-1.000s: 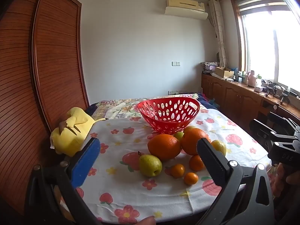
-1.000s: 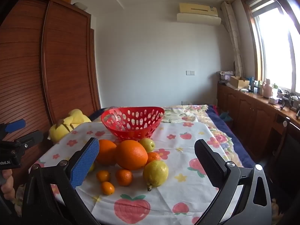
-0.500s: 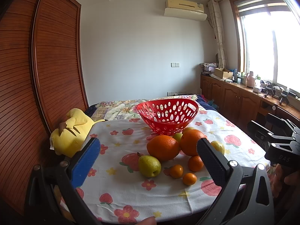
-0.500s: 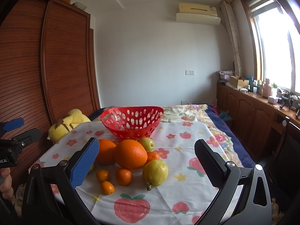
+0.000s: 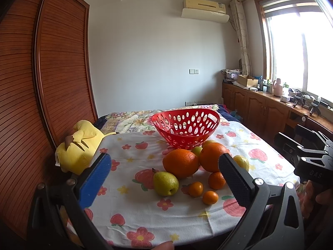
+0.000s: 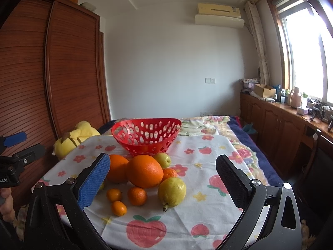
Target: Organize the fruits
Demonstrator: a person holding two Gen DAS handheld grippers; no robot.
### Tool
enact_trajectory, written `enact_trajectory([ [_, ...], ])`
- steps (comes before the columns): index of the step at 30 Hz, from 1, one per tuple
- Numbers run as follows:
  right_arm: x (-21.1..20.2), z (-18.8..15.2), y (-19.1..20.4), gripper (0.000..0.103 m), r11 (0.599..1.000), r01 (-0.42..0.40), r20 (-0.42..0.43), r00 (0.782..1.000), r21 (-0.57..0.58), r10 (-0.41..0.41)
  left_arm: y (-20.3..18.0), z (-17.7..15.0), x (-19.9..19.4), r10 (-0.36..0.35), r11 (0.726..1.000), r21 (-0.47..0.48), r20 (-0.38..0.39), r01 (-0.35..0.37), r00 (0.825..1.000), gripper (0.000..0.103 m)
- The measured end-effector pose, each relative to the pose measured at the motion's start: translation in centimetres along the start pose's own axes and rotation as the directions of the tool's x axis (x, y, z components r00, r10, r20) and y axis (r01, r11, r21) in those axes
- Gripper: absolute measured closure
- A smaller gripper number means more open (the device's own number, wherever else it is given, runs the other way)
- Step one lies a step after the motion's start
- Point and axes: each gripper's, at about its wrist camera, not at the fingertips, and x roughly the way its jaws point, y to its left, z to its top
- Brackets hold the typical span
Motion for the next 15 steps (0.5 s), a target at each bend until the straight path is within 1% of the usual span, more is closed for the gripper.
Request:
enact_trajectory([
  [15, 0.29, -0.29, 0.15, 0.0, 1.0, 0.003, -0.003, 1.0, 0.0, -0.003, -0.04, -0.2, -0.13, -0.002, 1.0, 0.002, 0.0, 0.002, 1.0, 0.0],
])
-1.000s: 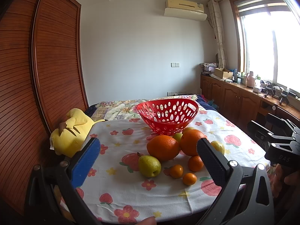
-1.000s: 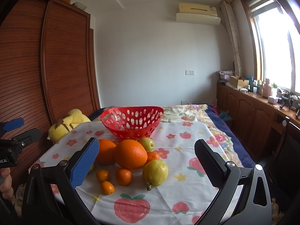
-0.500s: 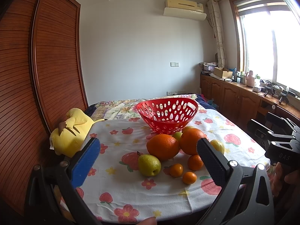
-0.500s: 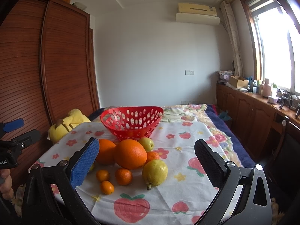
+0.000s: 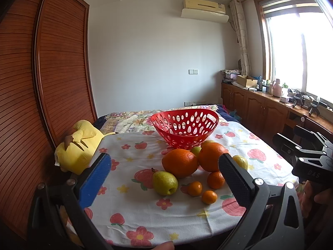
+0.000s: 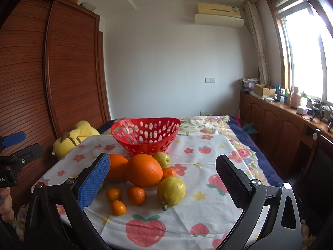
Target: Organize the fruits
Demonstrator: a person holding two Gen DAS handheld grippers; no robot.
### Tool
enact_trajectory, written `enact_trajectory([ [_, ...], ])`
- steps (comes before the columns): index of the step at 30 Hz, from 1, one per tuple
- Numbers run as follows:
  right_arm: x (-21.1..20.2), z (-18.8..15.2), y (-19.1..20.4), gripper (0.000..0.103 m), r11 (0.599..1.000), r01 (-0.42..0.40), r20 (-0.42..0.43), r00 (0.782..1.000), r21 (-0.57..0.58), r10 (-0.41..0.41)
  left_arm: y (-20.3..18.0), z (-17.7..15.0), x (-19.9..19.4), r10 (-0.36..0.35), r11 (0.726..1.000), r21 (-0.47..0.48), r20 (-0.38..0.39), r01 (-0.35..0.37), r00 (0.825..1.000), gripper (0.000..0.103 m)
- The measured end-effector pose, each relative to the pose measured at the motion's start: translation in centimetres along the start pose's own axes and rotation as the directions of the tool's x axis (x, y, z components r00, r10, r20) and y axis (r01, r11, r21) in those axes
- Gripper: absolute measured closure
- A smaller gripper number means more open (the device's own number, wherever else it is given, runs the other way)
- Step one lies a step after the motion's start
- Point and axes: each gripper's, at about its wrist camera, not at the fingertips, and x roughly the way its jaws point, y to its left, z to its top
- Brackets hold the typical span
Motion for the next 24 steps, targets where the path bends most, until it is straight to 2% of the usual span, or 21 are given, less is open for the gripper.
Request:
enact_trajectory([
  [24, -0.16, -0.18, 0.01, 0.0, 1.0, -0.004, -0.004, 1.0, 0.003, 0.004, -0.28, -0.07, -0.48, -0.004, 1.0, 0.004, -0.001, 0.004, 1.0, 0.0],
])
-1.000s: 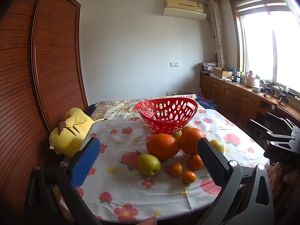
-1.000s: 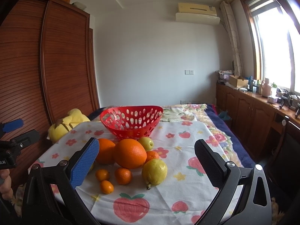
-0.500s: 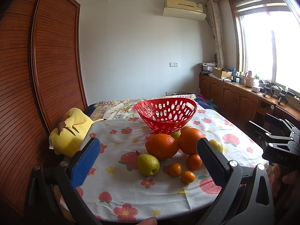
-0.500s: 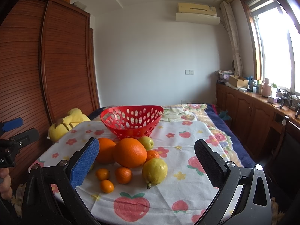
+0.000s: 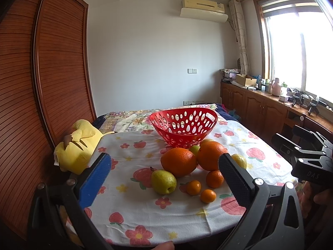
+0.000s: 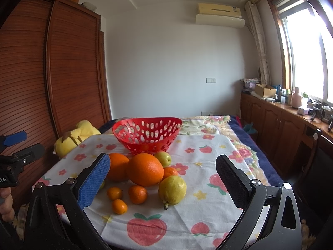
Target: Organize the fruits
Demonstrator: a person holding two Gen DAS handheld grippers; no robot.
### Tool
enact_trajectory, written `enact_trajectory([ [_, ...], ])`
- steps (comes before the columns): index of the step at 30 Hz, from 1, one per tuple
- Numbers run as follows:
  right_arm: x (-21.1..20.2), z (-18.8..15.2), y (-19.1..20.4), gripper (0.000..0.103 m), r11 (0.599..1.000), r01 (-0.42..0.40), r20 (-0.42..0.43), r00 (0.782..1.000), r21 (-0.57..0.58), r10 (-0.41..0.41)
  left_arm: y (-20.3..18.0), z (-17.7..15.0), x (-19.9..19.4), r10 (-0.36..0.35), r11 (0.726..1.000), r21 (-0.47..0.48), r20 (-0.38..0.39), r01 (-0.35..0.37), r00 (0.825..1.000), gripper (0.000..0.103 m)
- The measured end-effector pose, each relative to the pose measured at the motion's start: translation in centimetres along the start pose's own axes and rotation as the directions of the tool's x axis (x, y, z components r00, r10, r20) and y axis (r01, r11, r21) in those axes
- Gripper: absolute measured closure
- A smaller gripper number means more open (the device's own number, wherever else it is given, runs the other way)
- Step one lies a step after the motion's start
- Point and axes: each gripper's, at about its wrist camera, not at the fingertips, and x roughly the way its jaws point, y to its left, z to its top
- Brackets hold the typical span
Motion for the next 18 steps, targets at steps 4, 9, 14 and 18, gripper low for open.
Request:
enact_trajectory([
  [4, 0.2, -0.2, 0.1, 0.0, 1.0, -0.001, -0.007, 1.0, -0.001, 0.001, -0.1, 0.0, 0.0, -0.001, 1.0, 0.0, -0.006, 0.001, 1.0, 0.0],
  [9, 0.6, -0.6, -0.1, 0.0, 1.0, -0.007, -0.025, 1.0, 0.002, 0.007, 0.1, -0.5, 0.8, -0.002, 1.0, 0.001, -0.024, 0.002, 1.0, 0.0],
  [14, 0.9, -0.9, -0.5, 0.0, 1.0, -0.005, -0.044, 0.999, 0.002, 0.006, 0.3, -1.2, 2.1, -0.018, 1.0, -0.008, -0.057, 0.017, 0.998, 0.0],
  [18, 1.5, -1.3, -1.0, 0.0, 1.0, -0.01, -0.062, 0.998, 0.005, 0.011, 0.5, -1.8, 3.2, -0.035, 0.999, -0.009, -0.081, 0.034, 0.996, 0.0],
])
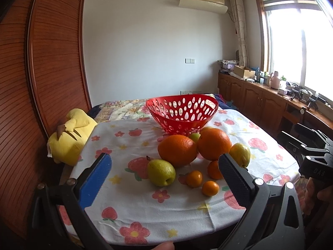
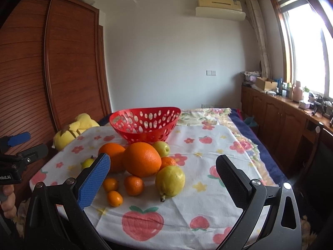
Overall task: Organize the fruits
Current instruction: 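Move the right tool to the yellow pear while the left tool approaches a lemon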
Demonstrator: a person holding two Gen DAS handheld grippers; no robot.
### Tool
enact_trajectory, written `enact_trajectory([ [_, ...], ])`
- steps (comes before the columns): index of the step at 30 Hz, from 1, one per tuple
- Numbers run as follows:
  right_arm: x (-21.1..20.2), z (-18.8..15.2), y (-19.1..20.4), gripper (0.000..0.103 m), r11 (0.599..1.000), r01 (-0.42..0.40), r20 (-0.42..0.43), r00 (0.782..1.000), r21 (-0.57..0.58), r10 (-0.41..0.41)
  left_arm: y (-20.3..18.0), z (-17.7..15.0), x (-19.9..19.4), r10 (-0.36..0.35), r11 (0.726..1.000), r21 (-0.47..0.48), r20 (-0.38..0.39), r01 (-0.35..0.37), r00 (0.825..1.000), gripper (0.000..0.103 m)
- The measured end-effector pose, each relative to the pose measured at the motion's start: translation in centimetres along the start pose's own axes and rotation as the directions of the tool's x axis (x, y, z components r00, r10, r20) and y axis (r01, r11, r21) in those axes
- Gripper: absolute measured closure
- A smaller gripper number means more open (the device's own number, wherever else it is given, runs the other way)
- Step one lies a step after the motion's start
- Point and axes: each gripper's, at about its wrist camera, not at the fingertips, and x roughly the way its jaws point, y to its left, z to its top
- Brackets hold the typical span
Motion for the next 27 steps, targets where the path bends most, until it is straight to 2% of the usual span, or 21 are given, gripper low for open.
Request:
enact_trajectory([
  [13, 3.8, -2.0, -1.6, 0.001, 1.0, -0.016, -0.094, 0.996, -0.027, 0.013, 1.3, -1.3, 4.0, -0.025, 1.0, -0.008, -0.081, 0.024, 0.996, 0.002],
  [17, 5.5, -2.5, -2.1, 0.002, 0.999, -0.027, -0.125, 0.992, -0.031, 0.023, 1.5, -1.9, 5.5, -0.013, 1.0, 0.004, -0.114, 0.014, 0.993, 0.003],
  [22, 8.1, -2.9, -2.4, 0.003, 0.997, -0.045, -0.178, 0.983, -0.062, 0.033, 2.1, -2.6, 7.2, -0.024, 1.0, -0.014, -0.158, 0.022, 0.987, 0.003],
  [27, 10.6, -3.3, -2.8, 0.004, 0.996, -0.079, -0.246, 0.967, -0.049, 0.065, 2.9, -2.9, 8.2, -0.074, 0.996, -0.055, -0.185, 0.065, 0.98, 0.004],
])
